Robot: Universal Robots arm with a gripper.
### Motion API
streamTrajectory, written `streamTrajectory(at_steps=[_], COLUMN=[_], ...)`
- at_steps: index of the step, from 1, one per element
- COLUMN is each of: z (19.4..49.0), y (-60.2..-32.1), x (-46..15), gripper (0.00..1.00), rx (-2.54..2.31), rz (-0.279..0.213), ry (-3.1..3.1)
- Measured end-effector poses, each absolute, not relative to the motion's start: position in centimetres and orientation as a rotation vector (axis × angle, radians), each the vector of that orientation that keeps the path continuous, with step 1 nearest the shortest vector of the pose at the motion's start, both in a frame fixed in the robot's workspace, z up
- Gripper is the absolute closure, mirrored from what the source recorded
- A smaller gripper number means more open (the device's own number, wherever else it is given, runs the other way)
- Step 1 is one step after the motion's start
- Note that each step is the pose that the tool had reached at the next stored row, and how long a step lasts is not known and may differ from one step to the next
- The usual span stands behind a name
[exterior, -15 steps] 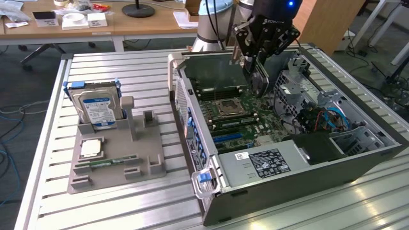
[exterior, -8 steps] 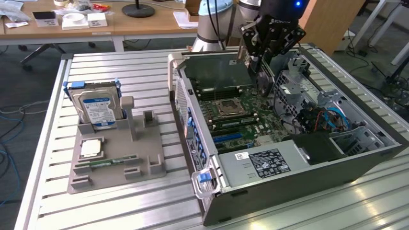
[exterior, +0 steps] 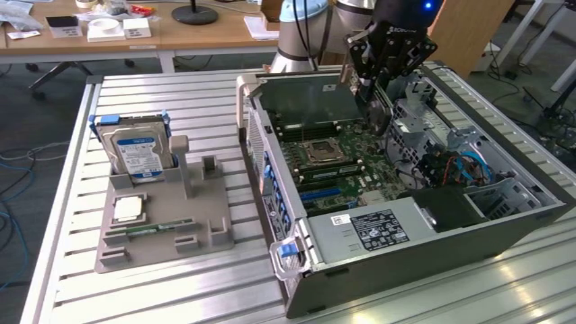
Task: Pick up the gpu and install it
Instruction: 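Pick up the gpu and move the gpu toward the slot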
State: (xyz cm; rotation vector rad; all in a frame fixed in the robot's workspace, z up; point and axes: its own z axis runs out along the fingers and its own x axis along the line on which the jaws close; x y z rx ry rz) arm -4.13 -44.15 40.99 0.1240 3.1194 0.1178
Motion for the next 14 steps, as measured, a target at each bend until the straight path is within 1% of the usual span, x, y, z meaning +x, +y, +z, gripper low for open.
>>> streamTrajectory(at_steps=[14], z=[41.0], y=[-44.2], x=[-1.4], gripper=[0.73], rx=[0.124], rz=[0.118], ry=[3.119])
